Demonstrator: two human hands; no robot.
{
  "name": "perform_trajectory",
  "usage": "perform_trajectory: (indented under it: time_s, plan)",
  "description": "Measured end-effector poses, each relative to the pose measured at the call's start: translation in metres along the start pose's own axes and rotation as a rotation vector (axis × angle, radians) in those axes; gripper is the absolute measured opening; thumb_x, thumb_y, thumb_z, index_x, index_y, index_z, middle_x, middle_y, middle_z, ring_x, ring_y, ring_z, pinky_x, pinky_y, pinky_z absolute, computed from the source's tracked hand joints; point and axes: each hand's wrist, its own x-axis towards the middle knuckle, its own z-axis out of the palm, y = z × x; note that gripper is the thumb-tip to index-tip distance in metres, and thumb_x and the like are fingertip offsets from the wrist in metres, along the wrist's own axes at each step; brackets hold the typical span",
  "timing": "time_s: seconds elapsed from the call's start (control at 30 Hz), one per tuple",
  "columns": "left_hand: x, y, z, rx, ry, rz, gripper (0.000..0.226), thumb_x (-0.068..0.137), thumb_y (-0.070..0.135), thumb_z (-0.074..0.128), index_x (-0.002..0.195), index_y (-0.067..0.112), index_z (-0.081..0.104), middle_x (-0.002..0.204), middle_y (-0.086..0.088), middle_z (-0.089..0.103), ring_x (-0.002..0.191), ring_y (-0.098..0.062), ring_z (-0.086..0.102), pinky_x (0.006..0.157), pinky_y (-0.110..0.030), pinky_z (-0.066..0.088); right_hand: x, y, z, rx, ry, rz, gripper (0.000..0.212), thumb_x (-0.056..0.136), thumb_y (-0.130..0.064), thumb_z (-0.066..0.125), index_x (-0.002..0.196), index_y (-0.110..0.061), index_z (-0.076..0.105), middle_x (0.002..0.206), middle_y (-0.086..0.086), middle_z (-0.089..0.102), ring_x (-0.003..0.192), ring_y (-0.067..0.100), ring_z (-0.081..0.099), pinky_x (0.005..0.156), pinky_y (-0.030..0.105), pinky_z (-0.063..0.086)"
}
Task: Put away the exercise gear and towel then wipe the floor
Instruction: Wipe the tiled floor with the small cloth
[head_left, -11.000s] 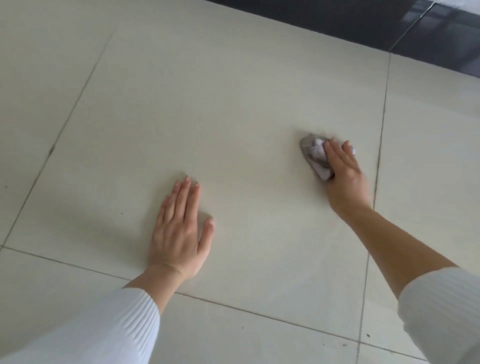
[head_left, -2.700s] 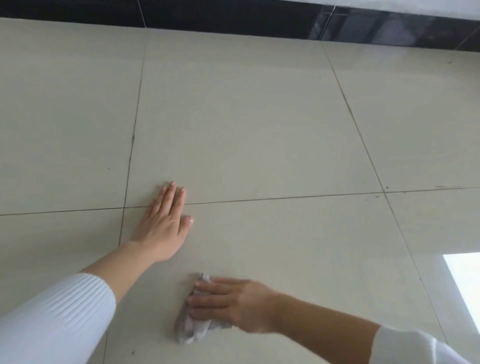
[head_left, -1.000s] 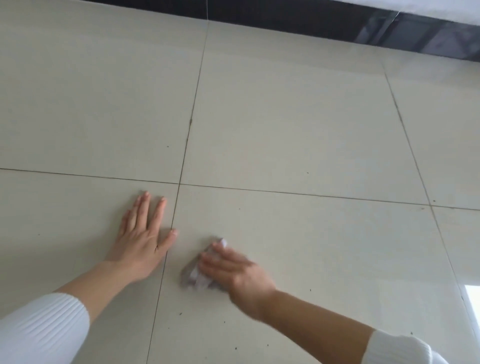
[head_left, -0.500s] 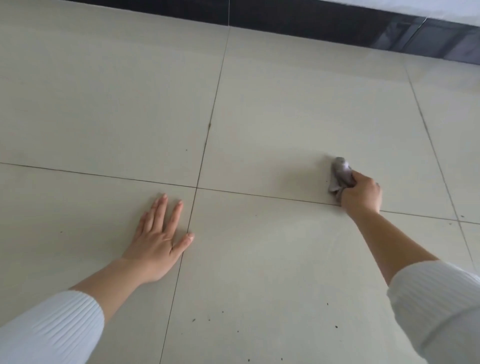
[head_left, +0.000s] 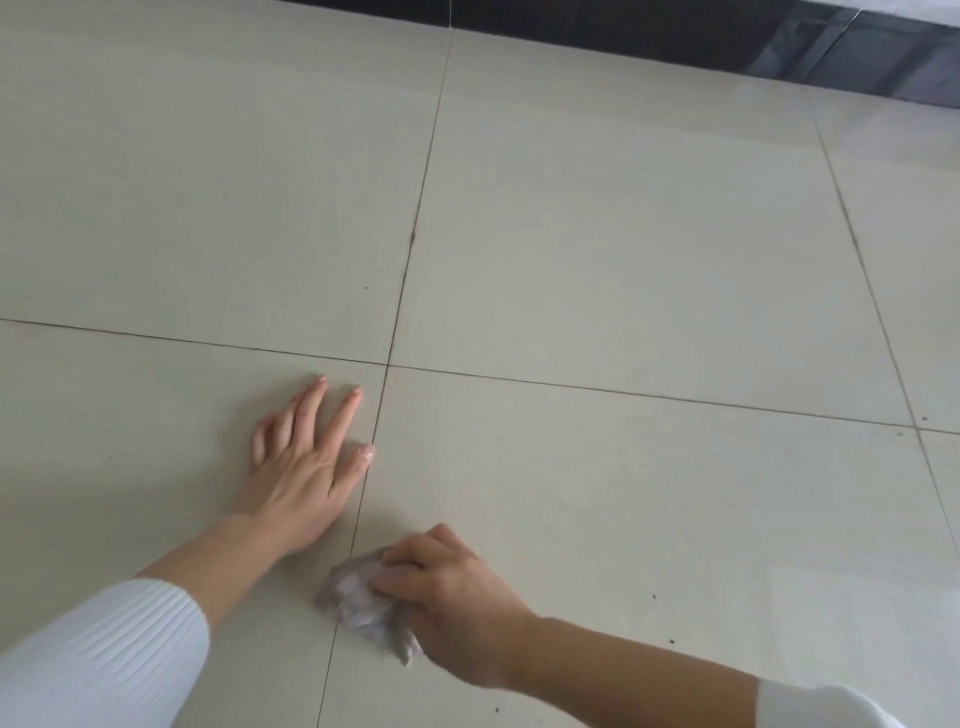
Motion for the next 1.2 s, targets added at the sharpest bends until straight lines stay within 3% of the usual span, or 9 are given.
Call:
perform_trajectory:
  time_s: [0.1, 0.17, 0.23, 0.43, 0.6, 0.83, 0.9, 1.07, 1.2]
  plan:
    - [0.003, -0.005, -0.001, 0.009, 0.03, -0.064, 0.067, 0.09, 0.057, 0.012, 0.151, 0.031, 0.021, 0.158, -0.013, 0.015, 0.14, -0.031, 0.019, 0.109, -0.05, 0.017, 0.032, 0.004, -0.043, 0.492, 0.203, 0.507, 0.037, 0.075, 0.003, 0.049, 0.091, -0.016, 0.077, 0.075, -0.012, 0.066, 0.064, -0.001, 0.059, 0.063, 0.017, 0.046]
    - [0.004, -0.01, -0.001, 0.001, 0.037, -0.103, 0.068, 0.091, 0.057, 0.012, 0.151, 0.027, 0.02, 0.158, -0.016, 0.013, 0.141, -0.033, 0.017, 0.111, -0.05, 0.015, 0.055, 0.035, -0.084, 0.42, 0.5, 0.615, 0.038, 0.077, 0.002, 0.051, 0.092, -0.02, 0.077, 0.073, -0.016, 0.065, 0.061, -0.002, 0.058, 0.058, 0.016, 0.043]
    - [0.004, -0.015, -0.001, -0.009, 0.045, -0.102, 0.068, 0.092, 0.056, 0.013, 0.152, 0.026, 0.019, 0.158, -0.017, 0.012, 0.141, -0.033, 0.017, 0.112, -0.05, 0.014, 0.072, 0.068, -0.123, 0.174, 0.68, 0.612, 0.04, 0.078, 0.002, 0.049, 0.101, -0.019, 0.075, 0.089, -0.007, 0.068, 0.081, 0.012, 0.062, 0.067, 0.018, 0.042]
    - [0.037, -0.033, -0.012, -0.081, 0.149, -0.152, 0.066, 0.093, 0.049, 0.014, 0.151, 0.017, 0.023, 0.157, -0.016, 0.017, 0.143, -0.033, 0.018, 0.114, -0.049, 0.015, 0.086, 0.14, -0.131, -0.313, 0.51, 0.565, 0.043, 0.098, -0.019, 0.043, 0.141, -0.02, 0.044, 0.154, 0.0, 0.031, 0.144, 0.024, 0.018, 0.113, 0.034, 0.02]
    - [0.101, -0.05, -0.021, -0.081, 0.23, -0.137, 0.068, 0.093, 0.049, 0.011, 0.151, 0.014, 0.021, 0.159, -0.016, 0.011, 0.146, -0.031, 0.01, 0.118, -0.047, 0.009, 0.134, 0.165, -0.144, -0.368, 0.481, 0.542, 0.045, 0.1, -0.023, 0.034, 0.145, -0.017, 0.04, 0.156, 0.011, 0.023, 0.145, 0.034, 0.012, 0.118, 0.044, 0.013]
    - [0.141, -0.055, -0.02, -0.128, 0.311, -0.188, 0.064, 0.093, 0.044, 0.021, 0.149, 0.014, 0.029, 0.159, -0.013, 0.018, 0.147, -0.025, 0.013, 0.12, -0.04, 0.01, 0.23, 0.17, -0.185, -0.279, 0.437, 0.703, 0.047, 0.101, -0.029, 0.032, 0.147, -0.036, 0.03, 0.16, 0.012, -0.001, 0.147, 0.029, -0.006, 0.119, 0.035, -0.001]
    - [0.139, -0.055, -0.02, -0.13, 0.319, -0.179, 0.063, 0.093, 0.042, 0.021, 0.149, 0.015, 0.03, 0.158, -0.013, 0.019, 0.147, -0.025, 0.014, 0.12, -0.039, 0.012, 0.254, 0.161, -0.173, -0.258, 0.456, 0.66, 0.046, 0.099, -0.027, 0.034, 0.144, -0.035, 0.036, 0.16, 0.007, 0.008, 0.147, 0.025, 0.001, 0.119, 0.035, 0.006]
    - [0.139, -0.055, -0.022, -0.136, 0.32, -0.174, 0.059, 0.094, 0.033, 0.02, 0.147, 0.011, 0.034, 0.157, -0.015, 0.024, 0.146, -0.026, 0.018, 0.119, -0.042, 0.016, 0.248, 0.104, -0.101, -0.224, 0.361, 0.13, 0.047, 0.086, -0.009, 0.042, 0.129, -0.015, 0.059, 0.137, 0.012, 0.051, 0.129, 0.032, 0.044, 0.103, 0.041, 0.042]
    - [0.139, -0.054, -0.023, -0.14, 0.312, -0.18, 0.056, 0.096, 0.028, 0.022, 0.147, 0.011, 0.035, 0.157, -0.014, 0.025, 0.147, -0.024, 0.018, 0.119, -0.041, 0.017, 0.194, 0.081, -0.076, -0.26, 0.097, -0.15, 0.039, 0.087, -0.004, 0.051, 0.122, -0.015, 0.064, 0.134, 0.004, 0.057, 0.13, 0.022, 0.048, 0.109, 0.033, 0.038]
